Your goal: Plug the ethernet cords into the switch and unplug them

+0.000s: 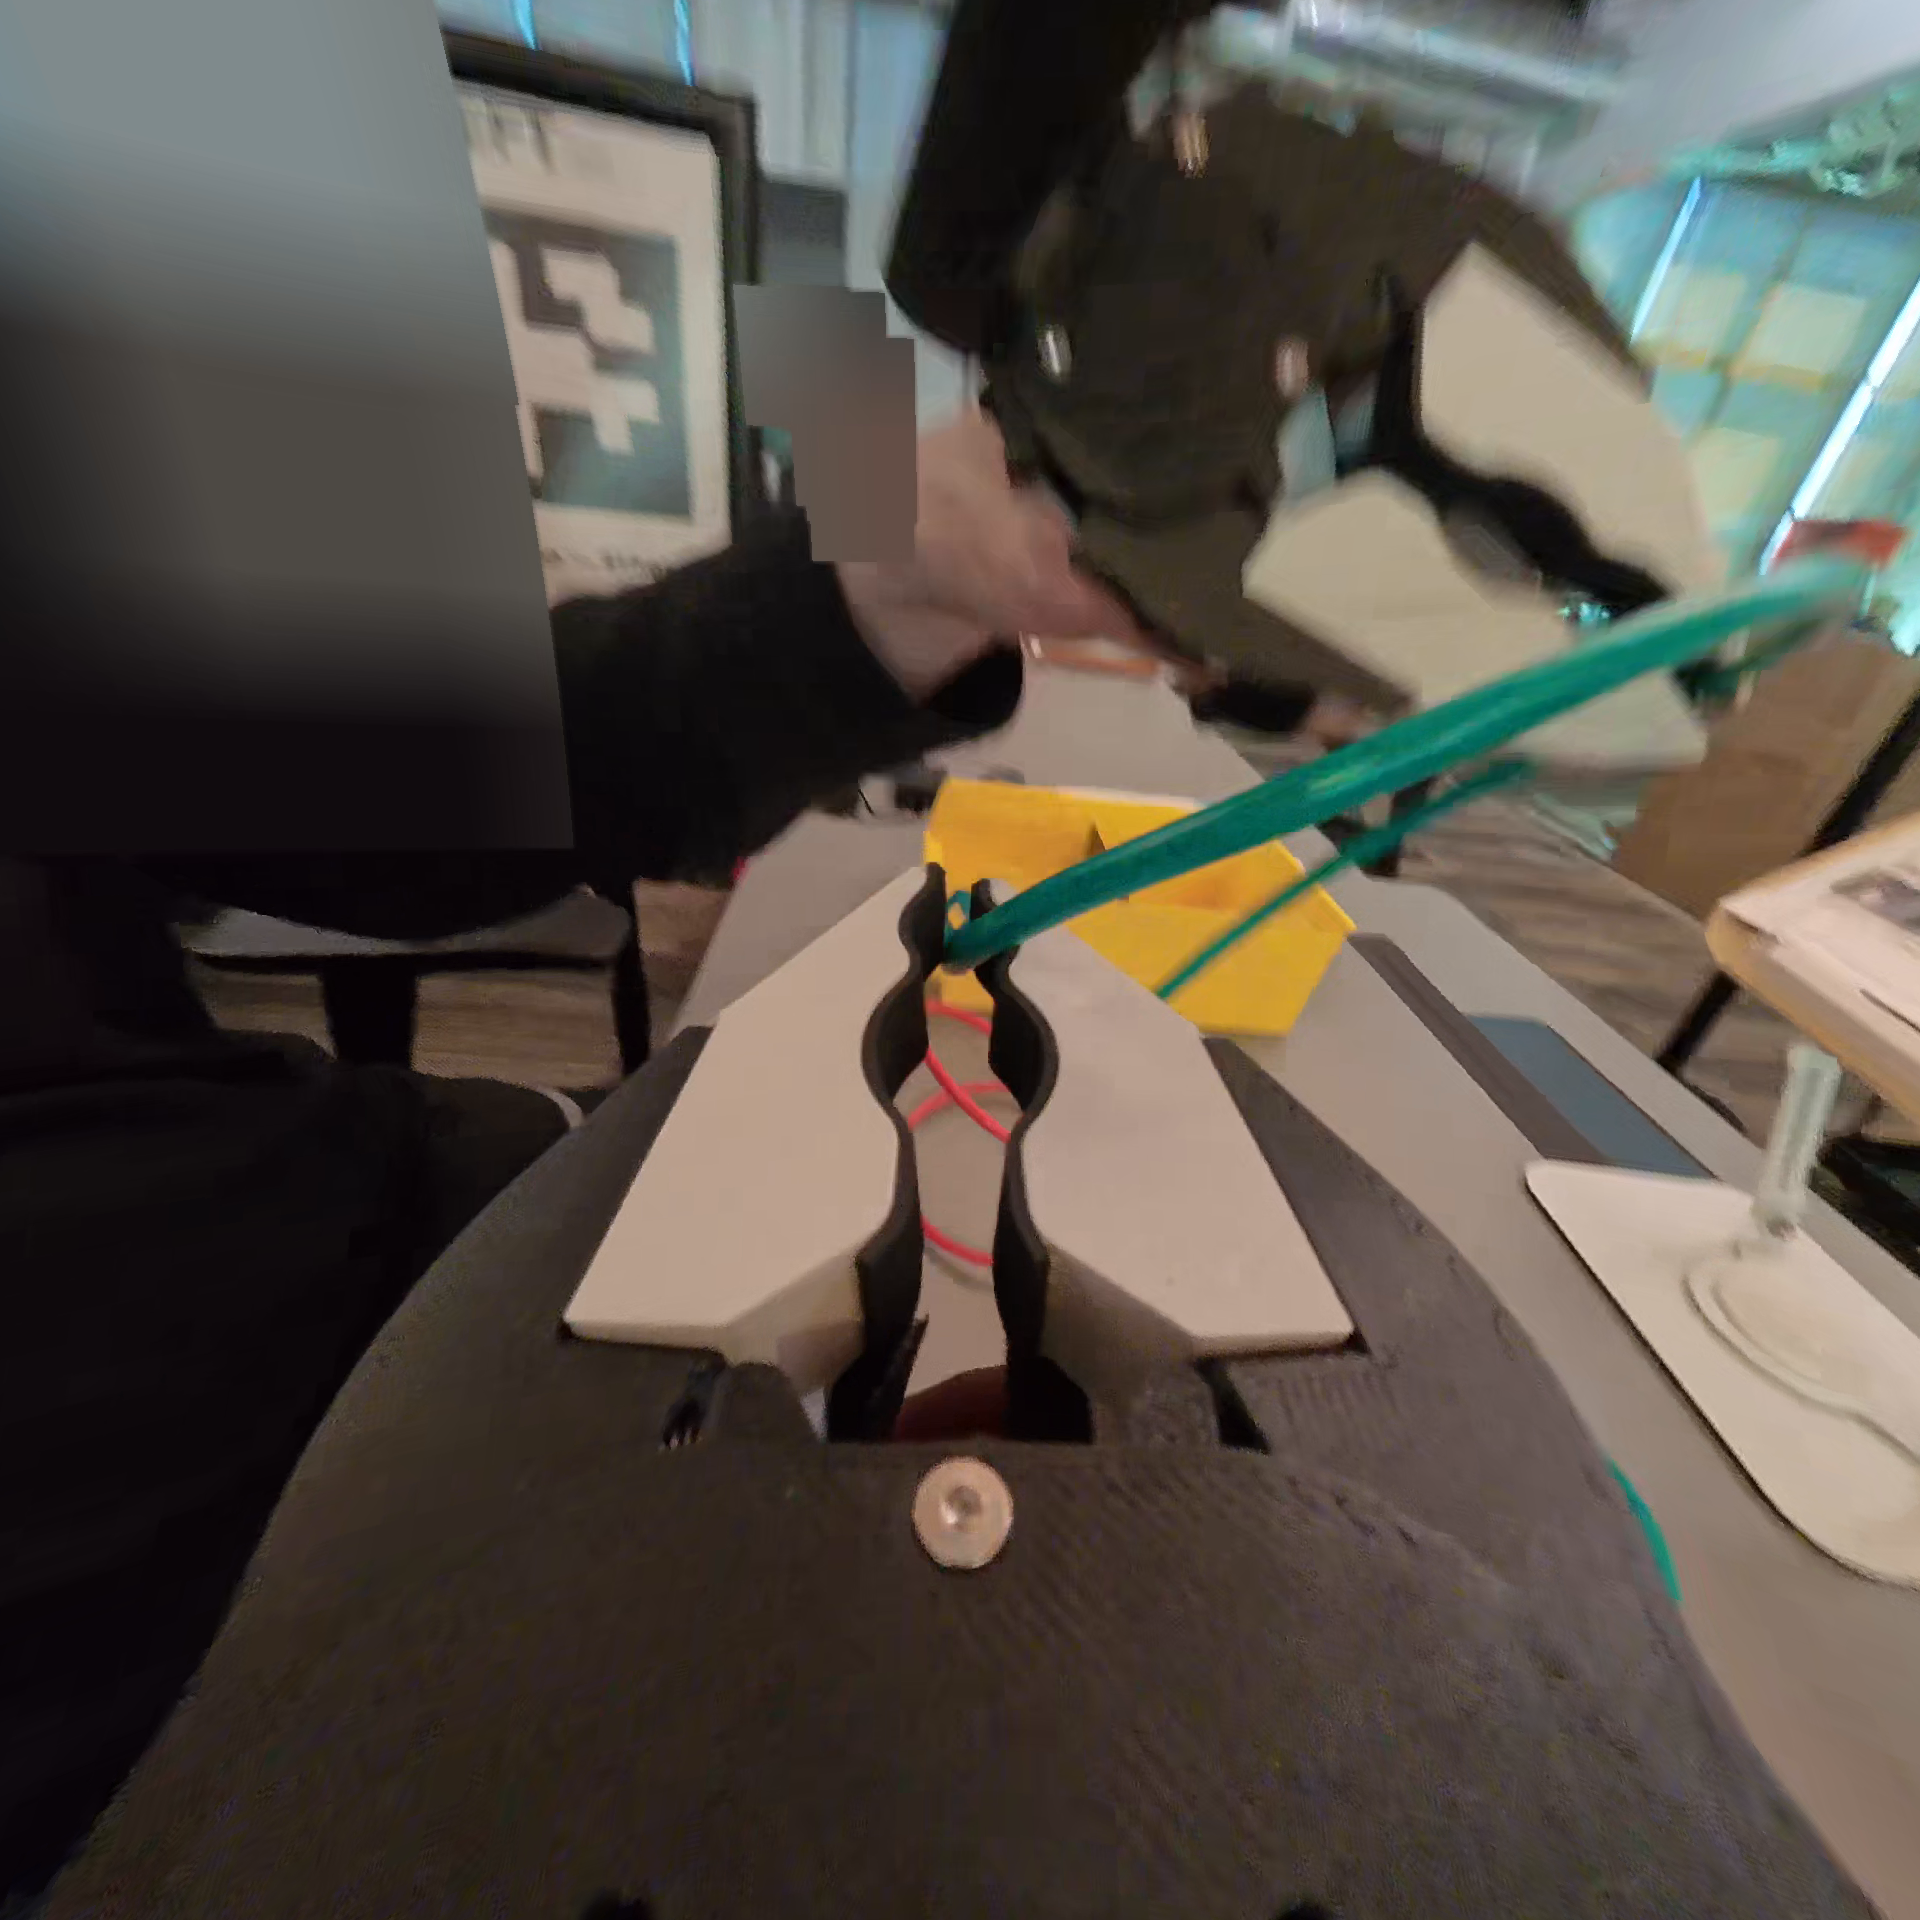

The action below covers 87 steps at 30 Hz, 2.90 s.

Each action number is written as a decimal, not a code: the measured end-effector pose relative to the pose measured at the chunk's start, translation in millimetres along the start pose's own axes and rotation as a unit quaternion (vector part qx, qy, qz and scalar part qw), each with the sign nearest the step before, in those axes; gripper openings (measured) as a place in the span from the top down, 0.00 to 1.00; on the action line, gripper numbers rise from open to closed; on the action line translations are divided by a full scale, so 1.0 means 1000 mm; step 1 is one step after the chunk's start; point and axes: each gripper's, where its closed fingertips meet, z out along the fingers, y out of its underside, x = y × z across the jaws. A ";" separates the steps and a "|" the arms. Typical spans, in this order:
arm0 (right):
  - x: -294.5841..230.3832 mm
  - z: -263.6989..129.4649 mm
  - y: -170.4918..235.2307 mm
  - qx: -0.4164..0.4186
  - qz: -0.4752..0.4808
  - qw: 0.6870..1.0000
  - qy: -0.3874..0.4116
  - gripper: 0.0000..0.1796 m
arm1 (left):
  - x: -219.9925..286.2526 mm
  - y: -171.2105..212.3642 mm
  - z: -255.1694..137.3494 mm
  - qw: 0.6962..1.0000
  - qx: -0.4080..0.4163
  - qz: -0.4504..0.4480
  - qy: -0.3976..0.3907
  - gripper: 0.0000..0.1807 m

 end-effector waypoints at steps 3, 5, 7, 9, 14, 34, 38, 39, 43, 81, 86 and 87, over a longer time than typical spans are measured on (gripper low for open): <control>-0.005 -0.012 -0.028 0.061 0.012 0.998 -0.014 0.99 | 0.028 0.002 0.017 0.999 0.001 0.014 0.044 0.96; -0.004 -0.018 -0.037 0.076 0.013 0.997 -0.009 0.99 | 0.050 0.004 0.027 0.997 -0.001 0.022 0.070 0.96; 0.000 -0.023 -0.042 0.083 0.013 0.996 0.002 0.99 | 0.076 0.002 0.033 0.994 0.009 0.035 0.104 0.96; 0.003 -0.025 -0.040 0.078 0.012 0.997 0.008 0.99 | 0.099 -0.001 0.037 0.990 0.024 0.008 0.141 0.96; 0.007 -0.022 -0.026 0.057 0.018 0.998 0.012 0.99 | 0.133 -0.001 0.041 0.977 0.051 -0.053 0.201 0.95; 0.048 -0.021 0.013 0.039 0.109 0.991 0.066 1.00 | 0.155 0.030 0.004 0.927 0.177 -0.223 0.244 0.67; 0.050 -0.020 0.016 0.050 0.127 0.989 0.061 1.00 | 0.156 0.007 -0.021 0.890 0.262 -0.252 0.277 0.68; 0.049 -0.019 0.016 0.052 0.130 0.988 0.059 1.00 | 0.151 0.002 -0.023 0.879 0.277 -0.269 0.278 0.70; 0.043 -0.018 0.007 0.073 0.133 0.988 0.041 1.00 | 0.149 -0.011 -0.025 0.824 0.314 -0.341 0.326 0.81; 0.046 -0.037 -0.009 0.139 0.162 0.977 0.018 0.93 | 0.115 -0.032 -0.064 0.727 0.449 -0.394 0.339 0.93; 0.038 -0.025 0.007 0.087 0.153 0.984 0.005 0.84 | 0.119 -0.033 -0.063 0.764 0.420 -0.347 0.344 0.93; 0.037 -0.023 0.010 0.076 0.146 0.986 0.005 0.85 | 0.121 -0.033 -0.062 0.775 0.409 -0.336 0.346 0.93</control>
